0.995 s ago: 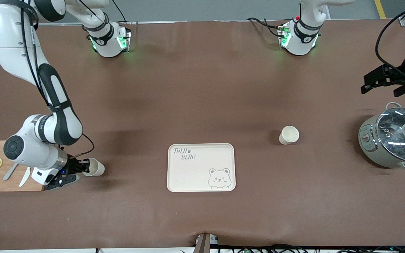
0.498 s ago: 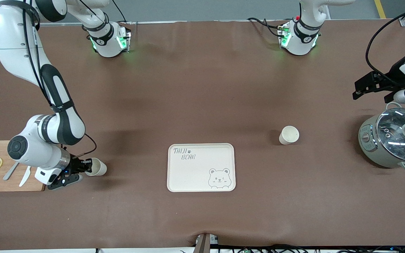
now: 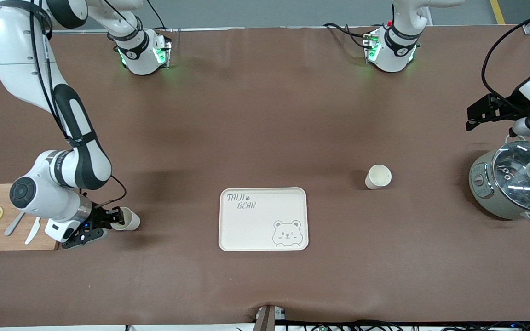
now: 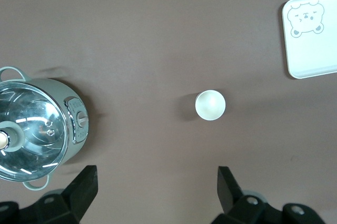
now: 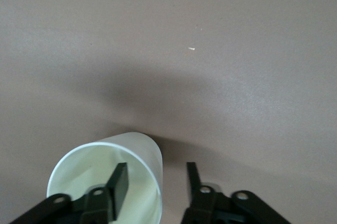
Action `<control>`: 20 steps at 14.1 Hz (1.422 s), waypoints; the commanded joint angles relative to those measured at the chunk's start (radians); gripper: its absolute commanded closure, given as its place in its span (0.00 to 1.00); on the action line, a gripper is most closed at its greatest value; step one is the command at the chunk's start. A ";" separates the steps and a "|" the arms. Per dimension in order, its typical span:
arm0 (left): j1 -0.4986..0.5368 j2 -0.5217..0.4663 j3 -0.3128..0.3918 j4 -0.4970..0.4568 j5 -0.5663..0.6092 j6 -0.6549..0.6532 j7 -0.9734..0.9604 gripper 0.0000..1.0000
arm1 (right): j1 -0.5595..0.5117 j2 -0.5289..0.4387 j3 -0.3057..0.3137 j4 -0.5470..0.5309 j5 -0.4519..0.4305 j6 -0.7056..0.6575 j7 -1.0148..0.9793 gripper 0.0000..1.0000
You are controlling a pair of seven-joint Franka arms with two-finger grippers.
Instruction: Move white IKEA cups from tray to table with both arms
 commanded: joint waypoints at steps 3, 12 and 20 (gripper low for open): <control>0.004 -0.018 -0.003 -0.016 0.012 0.007 -0.004 0.00 | -0.008 -0.014 -0.001 0.067 0.015 -0.034 -0.011 0.00; 0.003 -0.019 -0.005 -0.017 0.012 0.002 -0.001 0.00 | -0.035 -0.101 -0.011 0.338 0.015 -0.524 0.019 0.00; 0.003 -0.019 -0.005 -0.019 0.014 0.002 0.003 0.00 | -0.098 -0.341 -0.013 0.411 0.004 -0.862 0.175 0.00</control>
